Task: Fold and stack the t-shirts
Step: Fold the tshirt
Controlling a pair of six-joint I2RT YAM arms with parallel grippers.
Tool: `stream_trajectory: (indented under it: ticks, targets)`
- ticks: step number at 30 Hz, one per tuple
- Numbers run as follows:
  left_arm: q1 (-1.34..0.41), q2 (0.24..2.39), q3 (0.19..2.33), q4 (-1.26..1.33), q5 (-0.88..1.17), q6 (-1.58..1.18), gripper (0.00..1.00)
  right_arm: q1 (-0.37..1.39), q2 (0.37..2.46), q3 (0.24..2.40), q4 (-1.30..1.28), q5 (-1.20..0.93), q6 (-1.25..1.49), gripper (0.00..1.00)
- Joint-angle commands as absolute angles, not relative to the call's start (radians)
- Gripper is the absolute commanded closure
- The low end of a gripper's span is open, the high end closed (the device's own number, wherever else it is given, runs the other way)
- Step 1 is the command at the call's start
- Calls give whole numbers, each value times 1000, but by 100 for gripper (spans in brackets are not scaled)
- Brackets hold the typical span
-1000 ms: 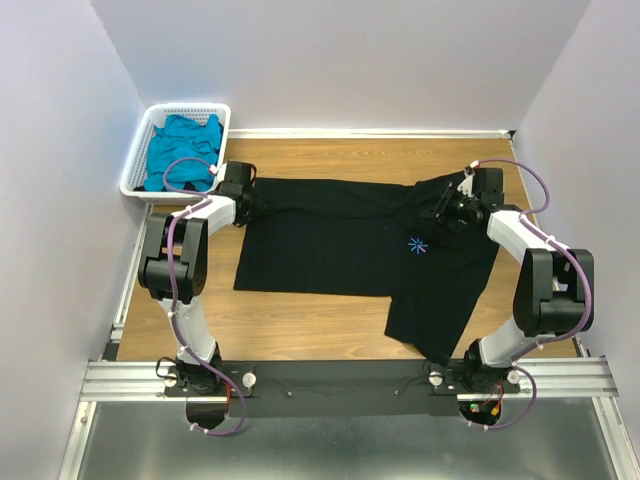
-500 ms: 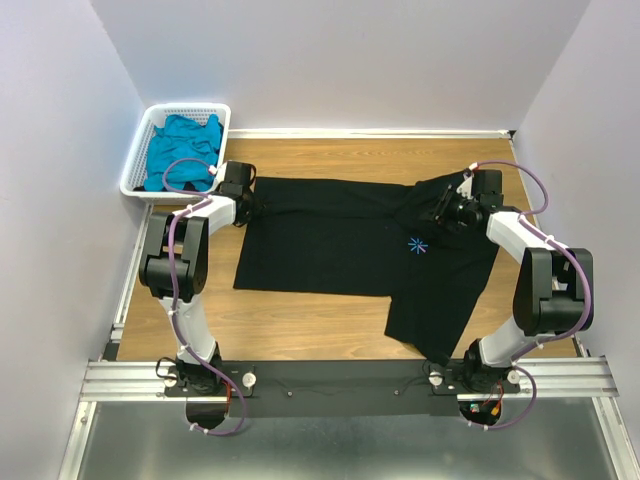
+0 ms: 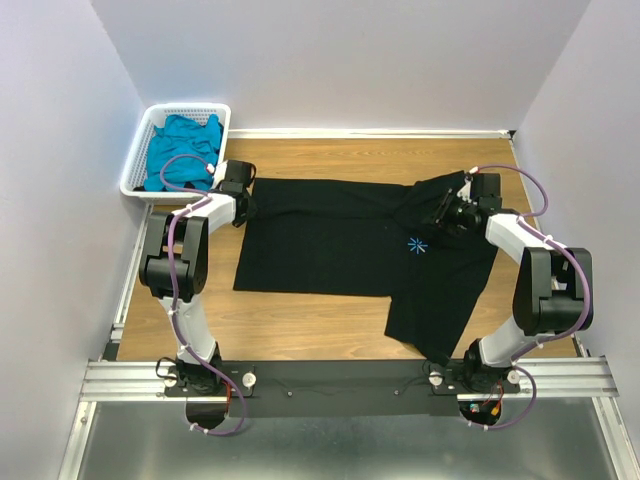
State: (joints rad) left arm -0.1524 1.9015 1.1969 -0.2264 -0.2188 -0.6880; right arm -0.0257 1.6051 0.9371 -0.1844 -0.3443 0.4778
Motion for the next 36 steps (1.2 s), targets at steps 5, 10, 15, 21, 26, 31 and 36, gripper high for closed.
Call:
stream_trajectory:
  ticks: [5, 10, 15, 21, 26, 31, 36]
  targets:
    - [-150, 1893, 1241, -278, -308, -629, 81, -20, 1553, 919, -190, -183, 465, 55]
    - [-152, 1845, 1230, -295, -311, -611, 50, -20, 1506, 920, -229, -13, 480, 55]
    - [-166, 1769, 1221, -288, -288, -592, 31, -25, 1511, 925, -275, 80, 489, 55]
    - [-212, 1811, 1345, -267, -210, -520, 27, -54, 1554, 928, -287, 80, 479, 52]
    - [-227, 1931, 1471, -252, -134, -453, 30, -58, 1563, 920, -302, 138, 474, 51]
    - [-227, 2078, 1583, -264, -80, -417, 32, -98, 1580, 928, -322, 190, 469, 51]
    - [-225, 2143, 1600, -288, -83, -422, 32, -133, 1607, 922, -328, 160, 480, 51]
